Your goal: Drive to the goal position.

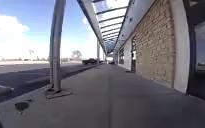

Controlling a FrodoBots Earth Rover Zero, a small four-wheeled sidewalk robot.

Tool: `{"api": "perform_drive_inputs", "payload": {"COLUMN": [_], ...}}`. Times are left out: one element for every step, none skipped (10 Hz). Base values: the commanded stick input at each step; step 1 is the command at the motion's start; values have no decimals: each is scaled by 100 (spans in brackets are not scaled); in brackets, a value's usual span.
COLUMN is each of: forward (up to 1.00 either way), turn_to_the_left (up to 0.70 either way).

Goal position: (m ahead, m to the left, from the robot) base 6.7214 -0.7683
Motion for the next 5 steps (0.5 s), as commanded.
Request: {"api": "perform_drive_inputs", "payload": {"forward": [85,85,85,85,85], "turn_to_the_left": [0,0,0,0,0]}}
